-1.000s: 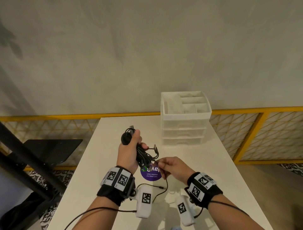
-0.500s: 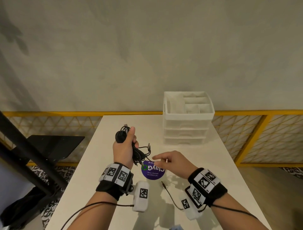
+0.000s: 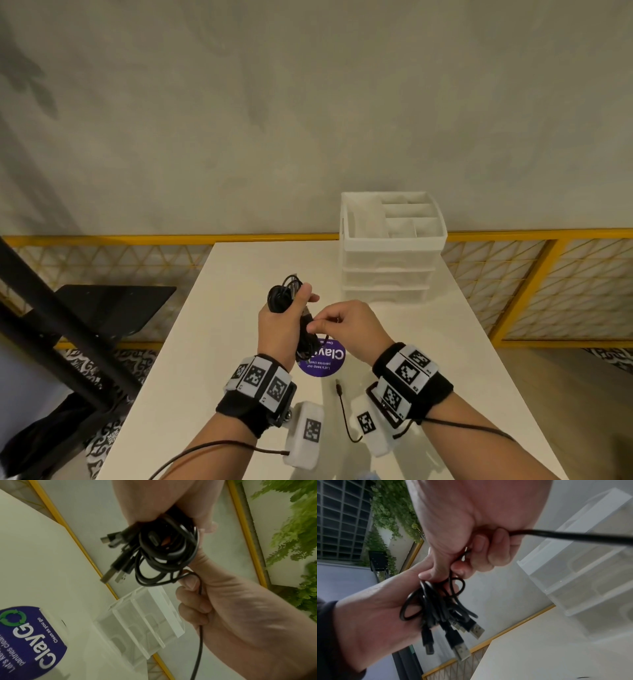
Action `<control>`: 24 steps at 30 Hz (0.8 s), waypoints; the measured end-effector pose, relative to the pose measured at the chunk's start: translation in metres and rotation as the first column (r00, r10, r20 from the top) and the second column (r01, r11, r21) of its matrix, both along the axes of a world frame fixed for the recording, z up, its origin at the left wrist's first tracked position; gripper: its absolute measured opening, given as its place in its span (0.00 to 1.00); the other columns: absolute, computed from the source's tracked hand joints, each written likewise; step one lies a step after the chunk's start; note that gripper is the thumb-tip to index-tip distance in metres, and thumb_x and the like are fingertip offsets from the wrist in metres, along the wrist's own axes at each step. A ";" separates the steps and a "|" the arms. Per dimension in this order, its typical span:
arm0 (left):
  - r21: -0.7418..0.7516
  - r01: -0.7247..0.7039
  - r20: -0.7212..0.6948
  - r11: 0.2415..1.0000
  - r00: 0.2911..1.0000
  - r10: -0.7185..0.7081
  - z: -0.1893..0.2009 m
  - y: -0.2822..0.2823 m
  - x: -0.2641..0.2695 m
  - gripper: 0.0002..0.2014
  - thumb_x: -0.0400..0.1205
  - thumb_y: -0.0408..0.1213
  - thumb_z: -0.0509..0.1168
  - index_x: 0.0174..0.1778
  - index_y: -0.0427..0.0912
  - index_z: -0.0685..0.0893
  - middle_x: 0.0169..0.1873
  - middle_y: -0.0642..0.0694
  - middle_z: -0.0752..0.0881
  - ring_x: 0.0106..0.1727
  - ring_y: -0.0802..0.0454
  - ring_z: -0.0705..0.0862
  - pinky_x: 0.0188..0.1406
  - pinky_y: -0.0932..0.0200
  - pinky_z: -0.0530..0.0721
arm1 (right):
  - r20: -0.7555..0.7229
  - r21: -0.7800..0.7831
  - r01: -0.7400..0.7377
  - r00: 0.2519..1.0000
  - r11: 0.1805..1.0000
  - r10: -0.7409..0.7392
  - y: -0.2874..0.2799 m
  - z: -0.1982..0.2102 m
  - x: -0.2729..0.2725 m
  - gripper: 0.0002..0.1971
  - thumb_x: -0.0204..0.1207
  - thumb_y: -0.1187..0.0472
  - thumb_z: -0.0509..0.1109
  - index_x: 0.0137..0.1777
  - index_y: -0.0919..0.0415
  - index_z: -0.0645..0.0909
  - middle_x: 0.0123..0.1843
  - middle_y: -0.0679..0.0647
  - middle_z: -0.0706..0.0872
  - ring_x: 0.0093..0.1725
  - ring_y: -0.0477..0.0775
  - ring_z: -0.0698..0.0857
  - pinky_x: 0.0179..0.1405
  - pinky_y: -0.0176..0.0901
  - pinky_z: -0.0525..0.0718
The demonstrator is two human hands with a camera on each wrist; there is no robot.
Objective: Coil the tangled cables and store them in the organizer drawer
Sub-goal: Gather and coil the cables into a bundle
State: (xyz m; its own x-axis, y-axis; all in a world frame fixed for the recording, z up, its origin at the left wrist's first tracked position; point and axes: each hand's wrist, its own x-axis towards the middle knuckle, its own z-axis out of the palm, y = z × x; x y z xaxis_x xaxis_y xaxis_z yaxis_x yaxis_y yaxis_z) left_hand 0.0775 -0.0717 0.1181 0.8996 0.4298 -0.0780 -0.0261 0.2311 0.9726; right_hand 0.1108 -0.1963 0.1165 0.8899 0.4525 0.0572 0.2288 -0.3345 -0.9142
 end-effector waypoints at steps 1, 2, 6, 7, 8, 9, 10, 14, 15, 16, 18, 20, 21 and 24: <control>-0.010 0.009 -0.005 1.000 1.000 -0.009 0.000 0.000 0.000 0.13 0.75 0.46 0.70 0.37 0.38 0.87 0.24 0.51 0.86 0.28 0.51 0.82 0.34 0.51 0.85 | -0.005 -0.014 -0.002 1.000 1.000 0.002 0.000 -0.001 0.000 0.04 0.65 0.50 0.77 0.32 0.47 0.89 0.30 0.47 0.89 0.37 0.52 0.87 0.45 0.53 0.85; -0.027 0.018 -0.009 0.999 1.000 -0.019 -0.001 0.000 0.000 0.12 0.75 0.45 0.71 0.36 0.38 0.85 0.25 0.49 0.86 0.29 0.49 0.82 0.36 0.49 0.84 | -0.013 -0.027 -0.004 1.000 1.000 0.003 -0.001 -0.002 0.001 0.05 0.65 0.50 0.77 0.32 0.48 0.88 0.29 0.46 0.88 0.37 0.54 0.87 0.43 0.52 0.85; -0.065 0.050 0.001 0.997 0.999 -0.050 0.000 0.001 0.002 0.15 0.75 0.42 0.72 0.28 0.40 0.77 0.19 0.49 0.78 0.27 0.47 0.79 0.35 0.51 0.81 | -0.040 -0.035 0.002 0.999 0.999 -0.003 -0.002 -0.006 0.003 0.07 0.66 0.51 0.77 0.31 0.51 0.84 0.25 0.45 0.83 0.29 0.46 0.82 0.36 0.44 0.80; -0.085 0.054 0.009 0.995 0.999 -0.053 0.002 0.002 0.003 0.15 0.76 0.42 0.71 0.27 0.40 0.76 0.18 0.49 0.77 0.26 0.48 0.79 0.34 0.52 0.81 | -0.058 -0.027 0.002 0.998 1.000 -0.004 -0.003 -0.006 0.003 0.07 0.66 0.52 0.77 0.34 0.53 0.84 0.25 0.45 0.83 0.28 0.44 0.81 0.37 0.43 0.80; -0.099 0.057 0.018 0.993 0.998 -0.055 0.005 0.004 0.003 0.15 0.77 0.41 0.70 0.27 0.41 0.75 0.18 0.49 0.76 0.25 0.49 0.80 0.32 0.54 0.82 | -0.087 -0.015 -0.012 0.996 1.000 0.011 -0.006 -0.004 0.003 0.06 0.67 0.53 0.77 0.38 0.54 0.84 0.25 0.45 0.83 0.29 0.44 0.82 0.38 0.43 0.80; -0.111 0.056 0.025 0.992 0.998 -0.054 0.008 0.006 0.004 0.15 0.77 0.41 0.70 0.28 0.41 0.75 0.18 0.50 0.75 0.24 0.50 0.80 0.29 0.56 0.81 | -0.124 0.000 -0.048 0.991 0.999 0.047 -0.010 -0.002 0.003 0.06 0.68 0.55 0.76 0.42 0.53 0.84 0.27 0.45 0.83 0.30 0.44 0.82 0.40 0.43 0.81; -0.121 0.052 0.031 0.991 0.998 -0.049 0.010 0.009 0.004 0.14 0.78 0.41 0.69 0.29 0.42 0.74 0.17 0.51 0.74 0.22 0.51 0.79 0.26 0.58 0.80 | -0.162 0.016 -0.106 0.981 0.994 0.108 -0.016 0.001 0.004 0.07 0.69 0.58 0.76 0.46 0.53 0.84 0.29 0.45 0.84 0.32 0.45 0.82 0.42 0.43 0.81; 0.025 0.067 0.041 0.997 0.997 -0.068 0.013 0.019 0.005 0.13 0.77 0.39 0.70 0.31 0.41 0.74 0.18 0.49 0.74 0.19 0.53 0.75 0.21 0.62 0.76 | -0.191 0.026 -0.306 0.933 0.952 0.306 -0.032 0.019 0.005 0.17 0.74 0.69 0.70 0.63 0.57 0.80 0.37 0.46 0.81 0.37 0.42 0.80 0.46 0.33 0.80; 0.115 0.088 0.021 0.989 0.996 -0.091 0.011 0.018 0.004 0.13 0.77 0.39 0.70 0.31 0.40 0.76 0.18 0.48 0.75 0.19 0.53 0.75 0.21 0.63 0.77 | -0.165 0.035 -0.295 0.941 0.955 0.296 -0.033 0.024 0.005 0.17 0.75 0.71 0.68 0.63 0.59 0.80 0.37 0.45 0.81 0.36 0.40 0.80 0.45 0.31 0.81; 0.187 0.118 -0.003 0.975 0.993 -0.120 0.010 0.016 0.003 0.12 0.76 0.39 0.71 0.31 0.38 0.78 0.17 0.46 0.77 0.19 0.53 0.75 0.22 0.63 0.77 | -0.134 0.046 -0.263 0.955 0.964 0.266 -0.032 0.029 0.005 0.17 0.75 0.72 0.68 0.63 0.61 0.80 0.37 0.46 0.82 0.36 0.38 0.80 0.43 0.29 0.80; 0.240 0.181 -0.046 0.954 0.983 -0.176 0.004 0.011 0.001 0.10 0.76 0.37 0.70 0.32 0.36 0.82 0.17 0.45 0.79 0.19 0.53 0.75 0.23 0.61 0.77 | -0.089 0.088 -0.222 0.969 0.971 0.230 -0.029 0.039 0.004 0.16 0.74 0.72 0.68 0.61 0.61 0.82 0.37 0.48 0.82 0.35 0.41 0.81 0.39 0.29 0.81; 0.212 0.224 -0.076 0.951 0.974 -0.212 -0.001 0.008 -0.001 0.08 0.78 0.35 0.68 0.34 0.37 0.82 0.16 0.46 0.79 0.18 0.53 0.75 0.25 0.58 0.76 | -0.095 0.184 -0.228 0.964 0.956 0.248 -0.027 0.044 0.003 0.17 0.74 0.75 0.67 0.59 0.58 0.80 0.38 0.53 0.83 0.36 0.46 0.82 0.40 0.32 0.83; 0.201 0.247 -0.085 0.948 0.969 -0.234 -0.003 0.007 -0.002 0.08 0.78 0.34 0.67 0.34 0.38 0.82 0.16 0.47 0.80 0.18 0.52 0.75 0.26 0.57 0.76 | -0.104 0.231 -0.225 0.962 0.947 0.254 -0.027 0.045 0.003 0.18 0.73 0.76 0.67 0.59 0.58 0.78 0.39 0.54 0.82 0.36 0.48 0.83 0.40 0.34 0.84; 0.170 0.319 -0.068 0.932 0.948 -0.312 -0.005 0.002 -0.006 0.09 0.79 0.31 0.65 0.33 0.38 0.84 0.21 0.46 0.85 0.18 0.53 0.75 0.26 0.59 0.77 | -0.094 0.266 -0.172 0.975 0.949 0.203 -0.025 0.044 0.005 0.18 0.73 0.77 0.67 0.61 0.61 0.76 0.39 0.56 0.81 0.34 0.51 0.83 0.38 0.37 0.85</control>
State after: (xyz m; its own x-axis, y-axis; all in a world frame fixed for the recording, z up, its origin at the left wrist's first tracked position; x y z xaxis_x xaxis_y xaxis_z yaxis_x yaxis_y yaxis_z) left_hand 0.0719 -0.0698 0.1135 0.9888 0.1347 -0.0649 0.0592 0.0460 0.9972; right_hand 0.1154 -0.2216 0.1607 0.7980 0.5957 0.0917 0.1501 -0.0490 -0.9875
